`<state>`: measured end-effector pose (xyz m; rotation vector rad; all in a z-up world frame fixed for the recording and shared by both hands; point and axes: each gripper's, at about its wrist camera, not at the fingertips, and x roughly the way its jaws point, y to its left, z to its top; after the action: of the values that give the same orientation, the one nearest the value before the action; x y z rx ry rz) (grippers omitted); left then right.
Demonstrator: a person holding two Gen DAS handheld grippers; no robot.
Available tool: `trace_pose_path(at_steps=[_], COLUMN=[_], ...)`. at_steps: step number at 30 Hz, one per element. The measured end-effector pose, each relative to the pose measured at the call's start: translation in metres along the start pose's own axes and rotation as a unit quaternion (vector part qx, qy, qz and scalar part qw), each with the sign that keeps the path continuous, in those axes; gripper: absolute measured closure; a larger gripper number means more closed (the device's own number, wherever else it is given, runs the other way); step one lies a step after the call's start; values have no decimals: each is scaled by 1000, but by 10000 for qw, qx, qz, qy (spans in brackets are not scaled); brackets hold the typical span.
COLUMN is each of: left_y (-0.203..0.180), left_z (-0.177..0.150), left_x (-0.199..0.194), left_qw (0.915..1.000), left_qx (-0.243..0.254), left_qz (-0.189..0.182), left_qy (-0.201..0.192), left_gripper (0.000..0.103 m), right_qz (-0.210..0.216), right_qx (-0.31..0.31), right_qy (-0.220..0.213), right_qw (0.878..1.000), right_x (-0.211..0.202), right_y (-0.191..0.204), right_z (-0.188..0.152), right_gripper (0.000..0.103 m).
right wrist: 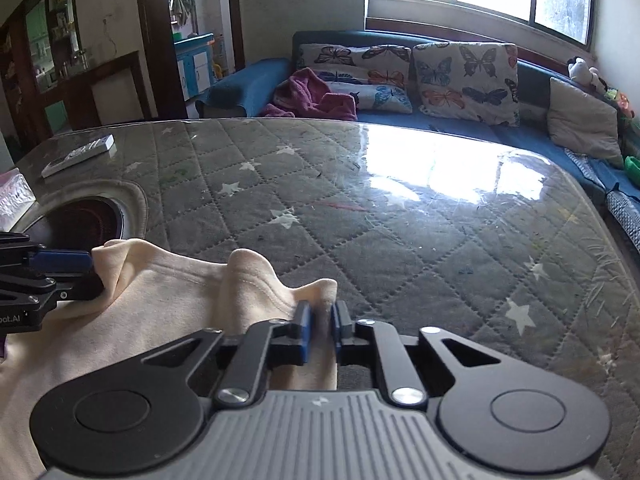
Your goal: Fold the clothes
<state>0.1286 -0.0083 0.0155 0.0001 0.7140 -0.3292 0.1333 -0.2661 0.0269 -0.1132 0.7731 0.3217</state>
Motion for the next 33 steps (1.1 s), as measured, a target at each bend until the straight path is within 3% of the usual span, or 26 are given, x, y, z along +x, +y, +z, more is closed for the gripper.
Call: trace_pose_path(at_steps=[2,5,13,19,27,29,33], left_y=[1,2,16,27,30,26,7], left_z=[0,0,16,17,19,17,5], left_x=[1,1,0,26,16,6,-21], left_qw=[9998,9996,9934,9923,9918,9921,9940], left_qx=[1,-44,22,19,-154,-182,26], left_qz=[-212,-268,981,1205,1244,1211,1030], left_qy=[-18,-109,-588,-296,-250,-261,-365], left_gripper=[87,98,100,100,90,72,60], right_qz=[-34,-215,-856,-980,-980,-827,-600], right_qx=[-54,-178,-191,-215,-256,-213,-389], right_qy=[-76,-241,-529,-318,-140,-159,-116], right_qw=[10000,9993,9947,9944,9948,9962,9974], right_x=[-3,-9,-14,10,10,-2,-27], right_y=[2,4,-7,-13,-15,-14,-1], right_z=[1,3,13,11,11,11,-1], right_gripper=[99,99,99,99,93,93,88])
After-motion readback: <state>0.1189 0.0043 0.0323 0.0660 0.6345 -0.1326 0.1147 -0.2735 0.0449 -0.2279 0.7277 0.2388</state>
